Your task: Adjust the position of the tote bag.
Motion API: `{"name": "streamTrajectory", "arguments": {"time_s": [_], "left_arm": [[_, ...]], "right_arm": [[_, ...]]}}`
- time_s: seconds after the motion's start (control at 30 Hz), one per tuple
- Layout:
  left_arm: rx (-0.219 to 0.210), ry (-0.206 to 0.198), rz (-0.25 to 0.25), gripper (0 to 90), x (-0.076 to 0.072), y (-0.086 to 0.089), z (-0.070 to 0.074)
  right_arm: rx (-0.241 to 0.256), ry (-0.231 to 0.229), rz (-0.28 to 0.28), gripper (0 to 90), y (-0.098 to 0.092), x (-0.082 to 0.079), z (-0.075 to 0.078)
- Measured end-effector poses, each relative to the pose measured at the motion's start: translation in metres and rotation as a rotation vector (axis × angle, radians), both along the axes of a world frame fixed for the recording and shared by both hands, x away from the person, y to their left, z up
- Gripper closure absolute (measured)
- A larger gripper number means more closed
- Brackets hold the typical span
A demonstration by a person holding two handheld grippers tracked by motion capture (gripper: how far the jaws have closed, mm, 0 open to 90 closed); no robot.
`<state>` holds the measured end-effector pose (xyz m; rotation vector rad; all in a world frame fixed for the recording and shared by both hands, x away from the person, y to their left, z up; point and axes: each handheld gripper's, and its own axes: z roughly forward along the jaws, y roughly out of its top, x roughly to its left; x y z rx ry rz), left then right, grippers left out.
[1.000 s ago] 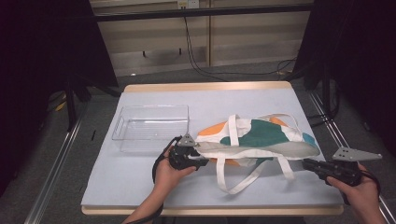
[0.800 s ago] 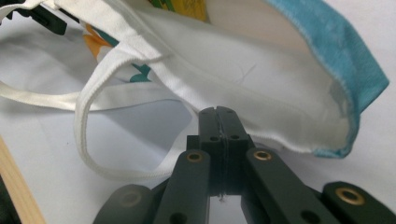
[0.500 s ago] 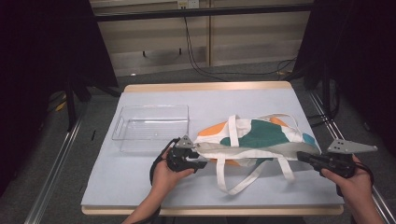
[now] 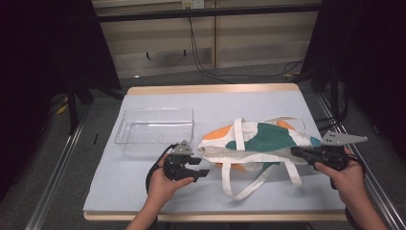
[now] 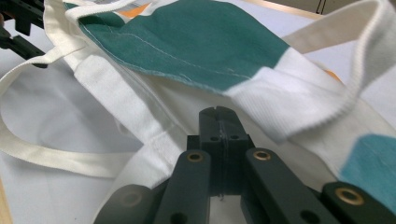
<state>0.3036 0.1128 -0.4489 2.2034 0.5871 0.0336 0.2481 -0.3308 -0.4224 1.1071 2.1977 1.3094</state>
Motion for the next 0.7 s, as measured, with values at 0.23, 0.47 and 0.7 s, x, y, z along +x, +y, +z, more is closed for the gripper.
{"name": "streamTrajectory", "arguments": {"time_s": [0.23,0.47,0.7], "left_arm": [[-0.045,0.000,-0.019,44.6,-0.004,0.000,0.012],[-0.049,-0.010,-0.037,44.7,-0.006,-0.004,0.021],[-0.048,-0.010,-0.033,44.9,-0.008,-0.002,0.025]], "right_arm": [[0.001,0.001,0.014,90.0,0.007,0.006,0.003],[-0.002,0.008,0.019,90.0,0.010,0.009,0.004],[-0.002,0.003,0.022,90.0,0.013,0.012,0.004]]}}
